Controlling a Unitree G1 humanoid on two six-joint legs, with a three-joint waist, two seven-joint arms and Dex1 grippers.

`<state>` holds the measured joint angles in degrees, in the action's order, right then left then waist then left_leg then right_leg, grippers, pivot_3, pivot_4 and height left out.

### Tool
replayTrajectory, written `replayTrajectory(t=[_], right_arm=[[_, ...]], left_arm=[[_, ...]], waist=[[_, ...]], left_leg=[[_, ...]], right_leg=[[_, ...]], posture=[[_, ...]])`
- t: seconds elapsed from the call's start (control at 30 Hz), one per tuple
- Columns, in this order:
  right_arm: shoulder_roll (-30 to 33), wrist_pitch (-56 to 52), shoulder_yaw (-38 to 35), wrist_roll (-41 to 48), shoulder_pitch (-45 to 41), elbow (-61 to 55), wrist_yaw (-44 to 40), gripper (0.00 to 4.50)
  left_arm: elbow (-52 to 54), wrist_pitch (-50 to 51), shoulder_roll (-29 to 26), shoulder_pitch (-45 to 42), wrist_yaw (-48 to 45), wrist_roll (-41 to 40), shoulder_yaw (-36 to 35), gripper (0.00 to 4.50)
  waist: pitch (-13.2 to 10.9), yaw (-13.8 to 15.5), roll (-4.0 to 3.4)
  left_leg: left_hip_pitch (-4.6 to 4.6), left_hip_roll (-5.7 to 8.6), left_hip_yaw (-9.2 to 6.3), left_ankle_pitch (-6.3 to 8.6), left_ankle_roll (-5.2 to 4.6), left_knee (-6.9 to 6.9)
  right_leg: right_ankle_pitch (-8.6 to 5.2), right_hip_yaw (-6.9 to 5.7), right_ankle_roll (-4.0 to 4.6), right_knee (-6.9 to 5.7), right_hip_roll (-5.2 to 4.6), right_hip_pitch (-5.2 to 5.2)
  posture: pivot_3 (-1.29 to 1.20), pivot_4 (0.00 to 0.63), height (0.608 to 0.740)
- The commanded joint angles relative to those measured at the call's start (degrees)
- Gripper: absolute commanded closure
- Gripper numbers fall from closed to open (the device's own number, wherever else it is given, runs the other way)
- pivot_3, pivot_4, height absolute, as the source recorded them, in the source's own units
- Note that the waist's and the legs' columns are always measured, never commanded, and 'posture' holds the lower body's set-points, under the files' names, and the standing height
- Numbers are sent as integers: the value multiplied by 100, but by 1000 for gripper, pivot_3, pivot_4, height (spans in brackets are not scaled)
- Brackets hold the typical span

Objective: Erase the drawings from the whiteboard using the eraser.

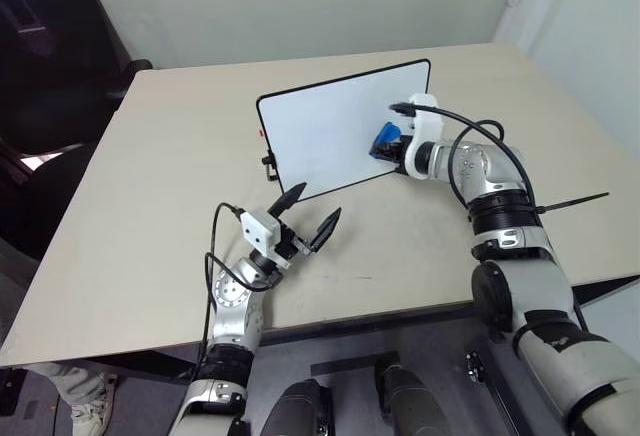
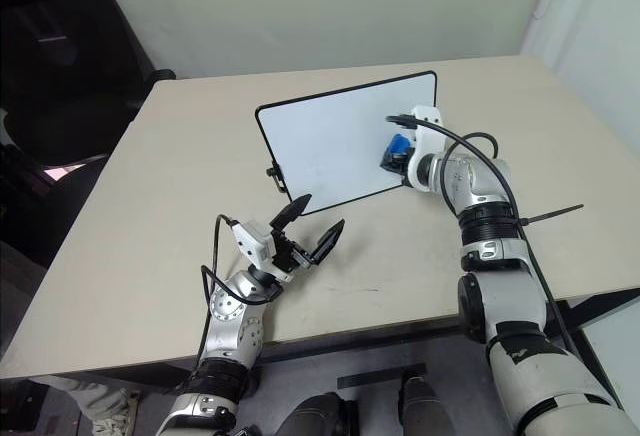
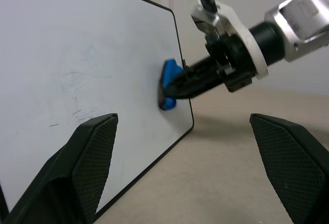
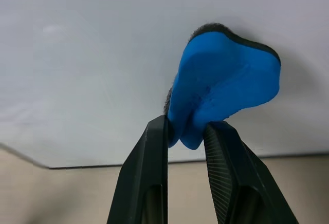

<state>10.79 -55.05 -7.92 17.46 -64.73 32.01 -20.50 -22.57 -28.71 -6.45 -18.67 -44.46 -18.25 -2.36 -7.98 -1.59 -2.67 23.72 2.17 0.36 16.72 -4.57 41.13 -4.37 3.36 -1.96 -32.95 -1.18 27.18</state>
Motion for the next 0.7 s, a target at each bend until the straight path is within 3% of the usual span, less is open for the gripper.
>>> replayTrajectory(t=[0.03,0.3,0.53,0.7], right_arm=[[-250,-292,-17,285,-251,-692,53,3497],[-410,-1026,-243,690,-120,-1778,187,3497],[90,-1291,-492,686,632,-2189,361,3497],[907,-1963,-510,714,1439,-3159,288,3497]], left_arm=[[16,-59,60,-29,0,-28,44,0],[38,-54,96,14,6,-38,46,0],[38,-61,90,19,-5,-53,47,0],[93,-23,91,68,-26,-65,83,0]], waist=[[0,1,0],[1,80,0],[2,109,2],[2,113,2]], left_leg=[[0,1,0,0,0,0],[10,0,-2,7,1,-1],[10,3,-6,4,7,-1],[10,-1,-6,-15,38,-4]], right_leg=[[0,0,0,1,0,0],[-16,-14,-5,4,-3,6],[-16,-13,-6,4,-5,4],[-16,-16,-6,-1,-4,4]], posture=[[0,150,726],[0,150,726],[0,150,726],[0,150,726]])
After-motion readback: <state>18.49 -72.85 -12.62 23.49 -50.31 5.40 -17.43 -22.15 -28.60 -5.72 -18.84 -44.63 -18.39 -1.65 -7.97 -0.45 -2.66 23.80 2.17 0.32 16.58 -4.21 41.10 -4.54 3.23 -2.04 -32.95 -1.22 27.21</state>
